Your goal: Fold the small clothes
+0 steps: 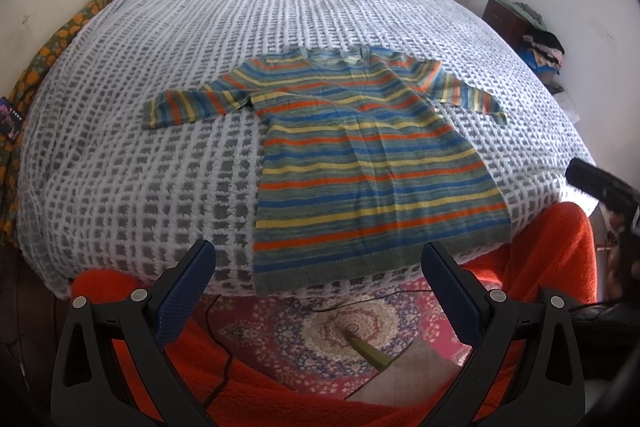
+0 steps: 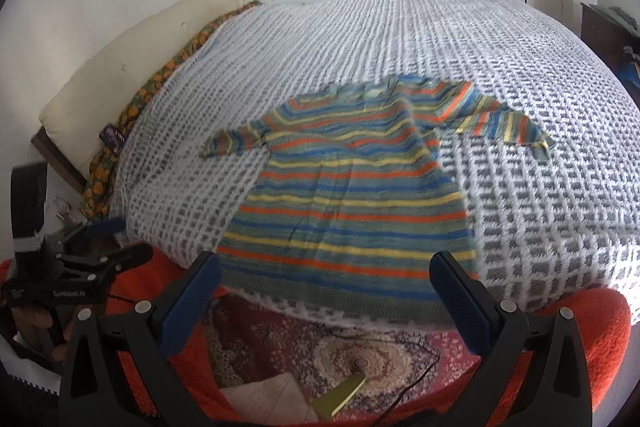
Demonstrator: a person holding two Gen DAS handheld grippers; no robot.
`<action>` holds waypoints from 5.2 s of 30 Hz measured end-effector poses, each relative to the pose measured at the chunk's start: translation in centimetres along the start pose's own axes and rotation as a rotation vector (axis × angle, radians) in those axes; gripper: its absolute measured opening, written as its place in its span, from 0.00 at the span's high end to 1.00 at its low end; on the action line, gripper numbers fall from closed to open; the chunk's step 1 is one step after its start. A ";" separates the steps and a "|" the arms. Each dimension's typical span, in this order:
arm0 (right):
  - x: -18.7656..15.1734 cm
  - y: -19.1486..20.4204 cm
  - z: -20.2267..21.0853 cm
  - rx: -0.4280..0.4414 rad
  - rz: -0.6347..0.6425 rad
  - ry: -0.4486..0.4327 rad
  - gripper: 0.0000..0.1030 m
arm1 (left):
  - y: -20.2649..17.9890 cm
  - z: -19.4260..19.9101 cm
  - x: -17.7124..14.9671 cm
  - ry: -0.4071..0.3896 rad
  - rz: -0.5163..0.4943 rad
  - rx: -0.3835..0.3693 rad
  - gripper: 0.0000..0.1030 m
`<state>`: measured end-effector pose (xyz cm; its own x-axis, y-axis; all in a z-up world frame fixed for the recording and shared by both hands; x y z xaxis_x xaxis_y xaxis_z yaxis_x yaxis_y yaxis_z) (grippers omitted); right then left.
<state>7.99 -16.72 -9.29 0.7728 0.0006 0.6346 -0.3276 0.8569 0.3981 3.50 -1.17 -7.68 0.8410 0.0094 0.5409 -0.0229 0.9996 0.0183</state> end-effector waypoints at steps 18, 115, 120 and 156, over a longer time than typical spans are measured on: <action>7.0 -39.1 -9.6 0.083 -0.804 -0.109 0.34 | -2.2 -1.3 1.2 0.061 -0.034 0.071 0.01; -3.9 -4.6 -13.2 0.047 -0.038 0.321 0.49 | -2.9 -23.1 -1.5 0.232 -0.150 0.056 0.00; -3.8 -4.7 -13.5 0.054 -0.056 0.319 0.49 | 0.9 -20.0 1.4 0.221 0.005 -0.091 0.01; -3.6 -3.4 -14.7 0.073 -0.042 0.326 0.48 | 30.1 -26.5 5.7 0.215 0.867 -0.100 0.90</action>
<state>14.28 -12.06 -22.68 0.9158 0.1408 0.3760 -0.3204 0.8207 0.4731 21.97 29.66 -26.35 0.6339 0.7564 0.1613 -0.6580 0.6370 -0.4015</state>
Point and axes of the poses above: each gripper's, at about its wrist camera, not at the fingertips, and z roughly against the way its jaws point, y to its left, x to its top, the point moved 7 cm from there along -z, roughly the way its jaws point, and after that the axes turned 6 degrees about x, right-handed, at the moved point
